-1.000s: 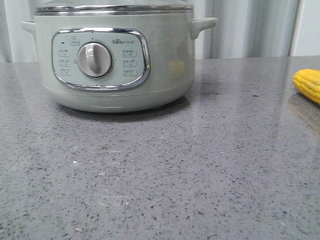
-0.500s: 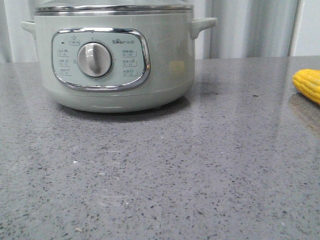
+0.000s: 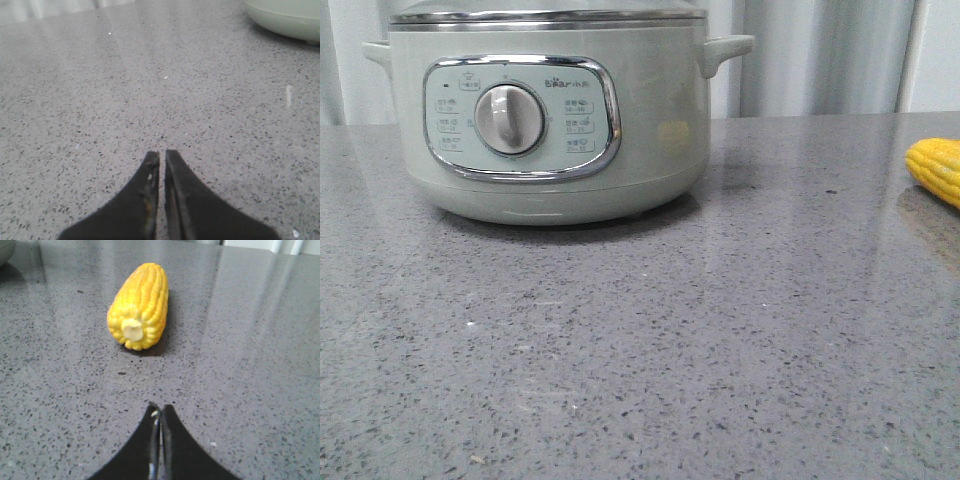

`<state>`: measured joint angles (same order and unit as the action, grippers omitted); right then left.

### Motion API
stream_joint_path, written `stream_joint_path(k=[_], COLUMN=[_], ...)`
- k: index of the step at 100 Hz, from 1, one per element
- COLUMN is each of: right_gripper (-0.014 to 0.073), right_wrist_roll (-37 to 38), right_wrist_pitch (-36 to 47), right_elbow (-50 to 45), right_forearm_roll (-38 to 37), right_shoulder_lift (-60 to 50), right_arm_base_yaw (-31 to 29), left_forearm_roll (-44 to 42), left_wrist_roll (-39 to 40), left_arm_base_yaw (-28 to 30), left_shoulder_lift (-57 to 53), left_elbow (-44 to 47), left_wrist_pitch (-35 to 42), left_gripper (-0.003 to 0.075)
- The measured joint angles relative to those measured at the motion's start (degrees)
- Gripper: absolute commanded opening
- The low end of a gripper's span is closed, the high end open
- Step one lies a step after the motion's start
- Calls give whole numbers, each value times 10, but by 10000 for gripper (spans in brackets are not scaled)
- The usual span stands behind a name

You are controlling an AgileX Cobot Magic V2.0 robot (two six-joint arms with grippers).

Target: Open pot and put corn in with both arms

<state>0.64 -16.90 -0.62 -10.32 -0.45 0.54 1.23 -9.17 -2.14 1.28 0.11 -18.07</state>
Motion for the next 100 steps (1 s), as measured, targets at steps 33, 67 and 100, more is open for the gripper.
stream_joint_path(k=[33,67,100], right_gripper=[-69,-69,-69], right_wrist_roll=[0,0,1], right_wrist_pitch=[187,247,59], right_elbow=[0,3,179], right_forearm_roll=[83,261,200], right_shoulder_lift=[0,0,26], right_arm_base_yaw=[0,0,0], left_forearm_roll=[54,473,344], left_wrist_roll=[0,0,0], left_arm_base_yaw=[0,0,0], left_shoulder_lift=[0,0,18], left_elbow=[0,0,-81], left_wrist_pitch=[28,220,214], left_gripper=[-20,-20,-20])
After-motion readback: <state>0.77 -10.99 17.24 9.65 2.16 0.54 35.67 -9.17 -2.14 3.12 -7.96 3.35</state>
